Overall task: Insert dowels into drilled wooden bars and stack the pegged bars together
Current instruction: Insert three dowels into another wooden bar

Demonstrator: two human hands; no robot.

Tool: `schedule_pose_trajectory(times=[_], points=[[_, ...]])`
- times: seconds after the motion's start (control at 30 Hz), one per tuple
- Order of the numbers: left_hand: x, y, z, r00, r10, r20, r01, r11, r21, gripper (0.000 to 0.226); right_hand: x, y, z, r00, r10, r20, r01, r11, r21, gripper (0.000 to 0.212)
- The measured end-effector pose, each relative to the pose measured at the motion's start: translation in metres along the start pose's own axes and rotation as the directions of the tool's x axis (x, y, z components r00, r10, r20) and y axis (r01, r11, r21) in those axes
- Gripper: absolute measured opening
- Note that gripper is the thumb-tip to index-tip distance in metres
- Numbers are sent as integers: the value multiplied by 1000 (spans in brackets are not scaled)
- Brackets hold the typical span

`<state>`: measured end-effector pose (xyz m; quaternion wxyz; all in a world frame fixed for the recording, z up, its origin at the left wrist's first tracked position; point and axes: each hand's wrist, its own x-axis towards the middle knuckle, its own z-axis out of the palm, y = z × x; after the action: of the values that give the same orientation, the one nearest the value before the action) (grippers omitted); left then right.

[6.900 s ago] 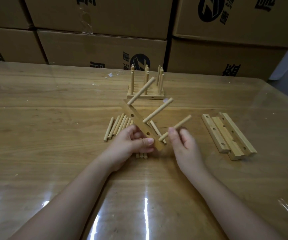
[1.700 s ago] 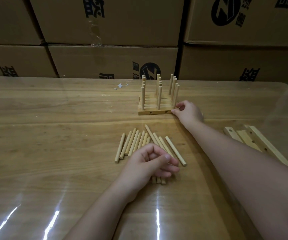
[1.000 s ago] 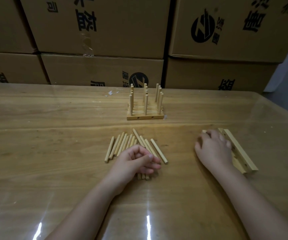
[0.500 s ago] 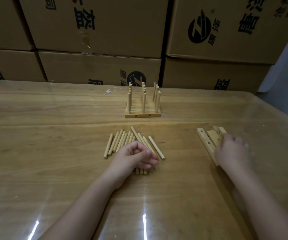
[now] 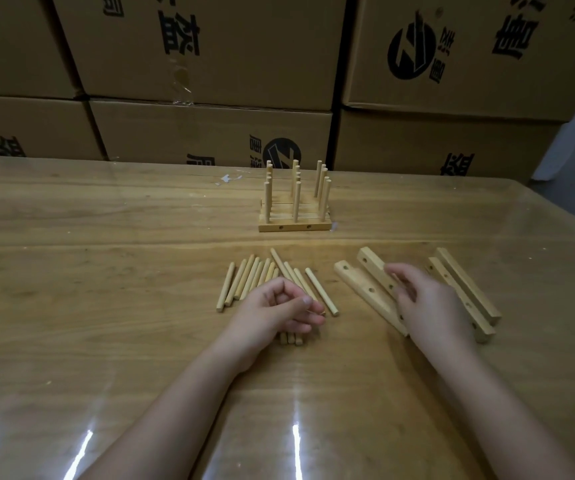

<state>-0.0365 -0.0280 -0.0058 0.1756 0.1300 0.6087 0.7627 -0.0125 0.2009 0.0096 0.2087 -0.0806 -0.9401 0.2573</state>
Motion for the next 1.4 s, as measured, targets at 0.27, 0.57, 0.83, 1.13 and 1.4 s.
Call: schedule_pose_trajectory(times=[0.27, 0.57, 0.83, 1.13, 1.4], points=[[6, 0, 3, 991, 33, -129, -55, 984, -171, 50, -20, -45, 11, 927, -73, 367, -292, 473, 831, 33], [6, 6, -5, 958, 57, -280, -156, 925, -347, 23, -23, -41, 27, 918, -141, 372, -233, 568, 790, 26], [7, 6, -9, 941, 52, -335, -210, 865, -455, 22, -18, -36, 28, 903, -52, 427, -367, 424, 828, 26], [8, 5, -7, 947, 40, -318, -165, 912, -376, 29, -18, -36, 25, 896, -21, 443, -397, 410, 821, 56], [10, 3, -8, 953, 11, -304, -141, 902, -408, 40, -17, -33, 26, 910, -2, 416, -391, 336, 857, 44]])
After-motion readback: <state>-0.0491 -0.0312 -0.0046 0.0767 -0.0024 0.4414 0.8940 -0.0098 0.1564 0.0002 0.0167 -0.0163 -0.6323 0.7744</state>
